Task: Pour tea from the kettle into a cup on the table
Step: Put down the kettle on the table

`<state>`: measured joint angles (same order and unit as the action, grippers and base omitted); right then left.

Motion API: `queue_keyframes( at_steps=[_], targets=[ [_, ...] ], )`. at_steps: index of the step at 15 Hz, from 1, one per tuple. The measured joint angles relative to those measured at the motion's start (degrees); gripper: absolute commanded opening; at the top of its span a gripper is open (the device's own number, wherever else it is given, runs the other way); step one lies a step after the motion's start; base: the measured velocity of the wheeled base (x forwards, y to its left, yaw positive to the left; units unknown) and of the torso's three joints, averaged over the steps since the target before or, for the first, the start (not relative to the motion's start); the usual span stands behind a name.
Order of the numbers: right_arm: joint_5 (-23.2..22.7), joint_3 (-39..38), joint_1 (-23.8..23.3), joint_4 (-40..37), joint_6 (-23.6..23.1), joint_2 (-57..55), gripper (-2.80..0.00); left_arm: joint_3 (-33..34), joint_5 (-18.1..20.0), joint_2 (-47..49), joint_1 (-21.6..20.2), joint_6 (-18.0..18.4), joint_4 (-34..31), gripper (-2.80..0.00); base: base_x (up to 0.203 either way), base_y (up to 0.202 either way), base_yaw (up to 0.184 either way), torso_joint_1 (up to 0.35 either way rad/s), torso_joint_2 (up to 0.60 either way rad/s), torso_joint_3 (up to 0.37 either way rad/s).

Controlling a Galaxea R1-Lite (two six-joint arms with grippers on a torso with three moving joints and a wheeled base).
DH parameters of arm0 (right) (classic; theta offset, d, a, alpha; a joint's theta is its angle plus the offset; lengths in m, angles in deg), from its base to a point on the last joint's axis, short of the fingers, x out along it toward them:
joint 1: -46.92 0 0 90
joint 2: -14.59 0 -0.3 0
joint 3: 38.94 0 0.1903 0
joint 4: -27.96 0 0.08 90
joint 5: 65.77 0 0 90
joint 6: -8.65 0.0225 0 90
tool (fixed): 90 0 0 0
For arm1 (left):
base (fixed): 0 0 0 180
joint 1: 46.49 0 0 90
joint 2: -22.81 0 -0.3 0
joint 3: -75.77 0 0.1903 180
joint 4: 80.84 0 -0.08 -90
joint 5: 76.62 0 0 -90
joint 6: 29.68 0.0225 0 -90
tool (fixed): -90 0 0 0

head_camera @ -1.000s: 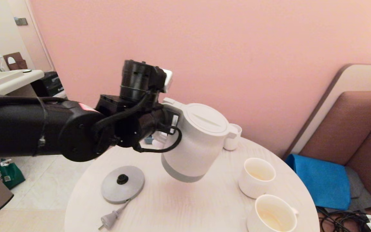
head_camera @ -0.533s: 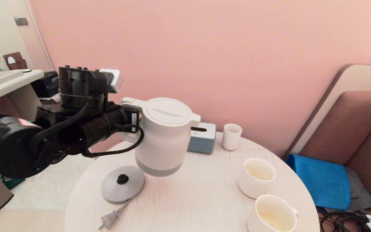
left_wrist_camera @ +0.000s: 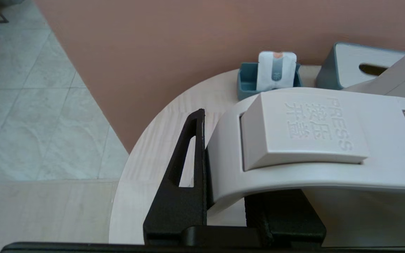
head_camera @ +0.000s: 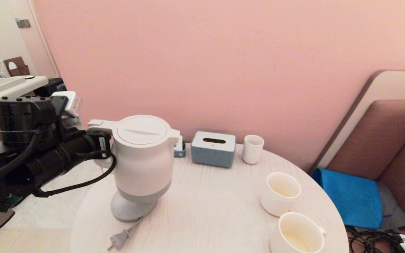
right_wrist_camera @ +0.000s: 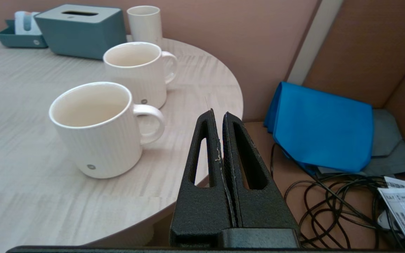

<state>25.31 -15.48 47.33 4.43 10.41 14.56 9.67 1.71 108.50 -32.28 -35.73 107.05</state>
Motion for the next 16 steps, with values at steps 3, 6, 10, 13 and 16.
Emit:
queue_keyframes(
  at_steps=[3, 6, 10, 13, 16],
  targets=[
    [-0.04, 0.0, 0.0, 0.01, 0.0, 0.0, -2.8, 5.12, 4.33, -0.55, -5.04, -0.58, 4.67, -2.8, 0.0, 0.0, 0.0, 0.0, 0.0, 0.0],
    [-0.01, 0.0, 0.0, -0.02, 0.0, 0.0, -2.8, 7.79, 7.68, -0.76, -8.17, -1.7, 6.0, -2.8, 0.0, 0.0, 0.0, 0.0, 0.0, 0.0],
    [0.02, 0.0, 0.02, -0.02, 0.0, 0.0, -2.8, 11.59, 7.96, -0.76, -8.84, -1.87, 8.32, -2.8, 0.0, 0.0, 0.0, 0.0, 0.0, 0.0],
    [-0.01, 0.0, 0.0, -0.02, 0.0, 0.0, -2.8, 14.93, 8.0, 0.66, -8.84, -1.8, 13.52, -2.8, 0.0, 0.0, 0.0, 0.0, 0.0, 0.0],
    [-0.01, 0.0, 0.0, -0.02, 0.0, 0.0, -2.8, 15.61, 8.04, 2.72, -8.91, -1.91, 14.29, -2.8, 0.0, 0.0, 0.0, 0.0, 0.0, 0.0]
  ],
)
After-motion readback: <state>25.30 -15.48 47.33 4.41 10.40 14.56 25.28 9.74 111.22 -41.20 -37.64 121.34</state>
